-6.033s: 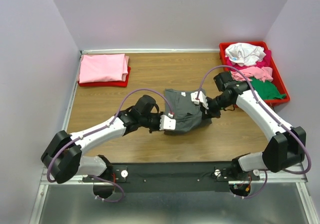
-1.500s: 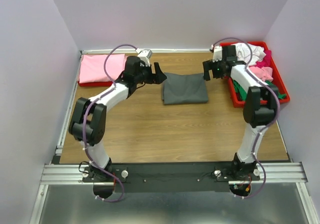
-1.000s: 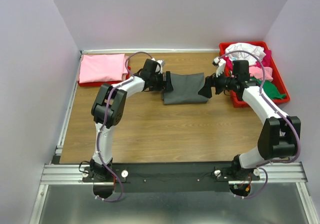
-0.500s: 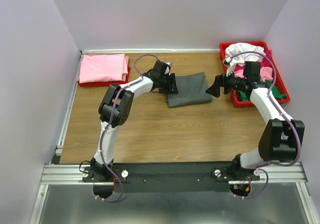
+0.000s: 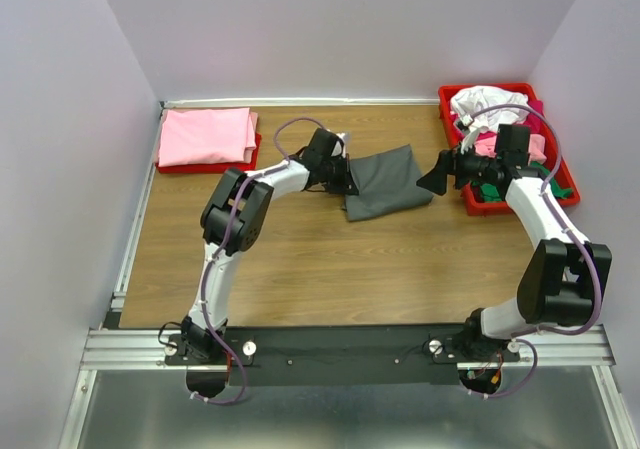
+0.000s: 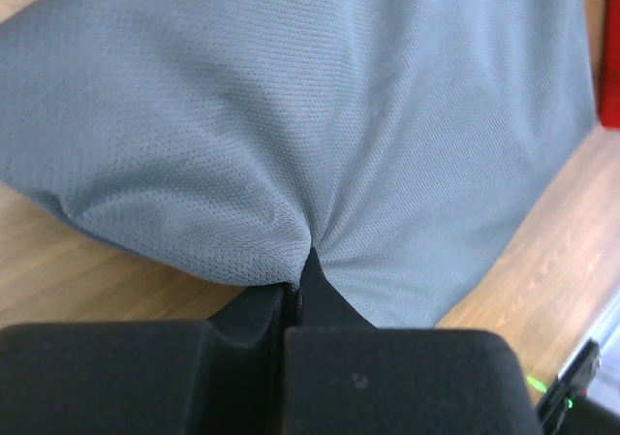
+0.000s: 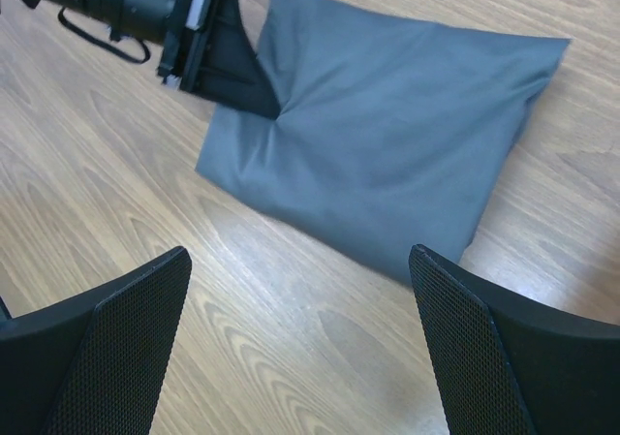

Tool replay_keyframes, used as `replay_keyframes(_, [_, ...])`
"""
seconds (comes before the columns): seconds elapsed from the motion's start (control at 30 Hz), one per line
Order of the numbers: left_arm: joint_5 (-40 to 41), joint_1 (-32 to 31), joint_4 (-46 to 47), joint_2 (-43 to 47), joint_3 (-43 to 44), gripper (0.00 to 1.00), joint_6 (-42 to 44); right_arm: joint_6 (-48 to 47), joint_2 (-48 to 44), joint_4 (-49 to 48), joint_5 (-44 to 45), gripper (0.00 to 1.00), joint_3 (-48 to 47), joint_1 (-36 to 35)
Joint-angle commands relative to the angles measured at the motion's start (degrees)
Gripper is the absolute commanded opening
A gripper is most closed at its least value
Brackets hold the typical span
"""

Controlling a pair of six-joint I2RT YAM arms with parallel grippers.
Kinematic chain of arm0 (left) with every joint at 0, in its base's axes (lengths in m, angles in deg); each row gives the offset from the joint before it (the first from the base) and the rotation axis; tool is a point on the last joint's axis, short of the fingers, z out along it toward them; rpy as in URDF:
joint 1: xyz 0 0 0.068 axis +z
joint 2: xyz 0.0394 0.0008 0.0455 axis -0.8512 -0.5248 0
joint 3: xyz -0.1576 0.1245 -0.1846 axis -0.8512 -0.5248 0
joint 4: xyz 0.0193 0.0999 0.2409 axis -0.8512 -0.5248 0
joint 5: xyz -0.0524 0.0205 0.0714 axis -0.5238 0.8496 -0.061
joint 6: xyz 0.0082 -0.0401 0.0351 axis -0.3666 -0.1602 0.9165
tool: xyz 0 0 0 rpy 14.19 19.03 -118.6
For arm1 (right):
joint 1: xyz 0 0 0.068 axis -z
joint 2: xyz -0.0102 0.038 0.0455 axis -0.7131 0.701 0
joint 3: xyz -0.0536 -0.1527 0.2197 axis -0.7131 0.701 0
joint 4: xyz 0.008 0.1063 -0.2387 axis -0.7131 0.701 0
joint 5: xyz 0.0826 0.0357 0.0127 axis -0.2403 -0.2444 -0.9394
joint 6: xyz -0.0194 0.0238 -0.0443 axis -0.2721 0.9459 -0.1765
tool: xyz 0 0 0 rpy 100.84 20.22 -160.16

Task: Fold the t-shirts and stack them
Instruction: Neatly place the folded tshirt to the corner

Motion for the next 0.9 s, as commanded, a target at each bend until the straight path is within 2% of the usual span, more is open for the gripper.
replay_keyframes(0.0, [-6.08, -0.11, 8.36, 3.47, -8.29, 0.00, -0.84, -0.51, -0.47, -0.02, -2.67, 1.00, 0.96, 1.07])
replay_keyframes(0.13, [-10.04, 1.20, 15.43, 7.87, -12.62, 0.00, -2.96, -0.51, -0.29, -0.02, -3.11, 1.00, 1.05, 1.42])
replay_keyframes(0.2, [-7.16, 1.30, 13.69, 9.37, -11.66, 0.00, -1.65, -0.51, -0.20, -0.02, -3.20, 1.00, 1.05, 1.51])
replay_keyframes(0.23, [-4.10, 1.21, 8.28, 9.72, -10.35, 0.00, 1.31, -0.51, -0.03, -0.02, -3.20, 1.00, 1.14, 1.51])
replay_keyframes(0.27, [3.59, 1.21, 3.70, 9.81, -7.03, 0.00, 2.47, -0.51, -0.11, -0.10, -3.20, 1.00, 1.14, 1.60])
replay_keyframes(0.3, [7.24, 1.21, -2.70, 9.64, -5.69, 0.00, 3.70, -0.60, -0.03, -0.02, -3.20, 1.00, 1.14, 1.60])
replay_keyframes(0.37, [14.53, 1.21, -7.83, 9.81, -3.67, 0.00, 6.25, -0.60, 0.15, -0.02, -3.20, 1.00, 1.14, 1.69])
replay_keyframes(0.47, [30.07, 1.38, -15.49, 9.37, -1.03, 0.00, 9.50, -0.69, 0.50, -0.02, -2.94, 1.00, 1.14, 1.78])
replay_keyframes(0.5, [32.65, 1.38, -17.68, 9.55, -0.67, 0.00, 9.95, -0.69, 0.59, -0.02, -2.85, 1.00, 1.05, 1.86])
replay_keyframes(0.67, [46.44, 1.30, -19.72, 11.74, -1.55, 0.00, 13.47, -0.78, 0.85, -0.10, -2.59, 1.00, 1.05, 1.78])
replay_keyframes(0.87, [58.92, 1.38, -21.48, 12.54, -0.41, 0.00, 18.83, -0.78, 0.94, -0.02, -2.50, 1.00, 1.14, 1.78])
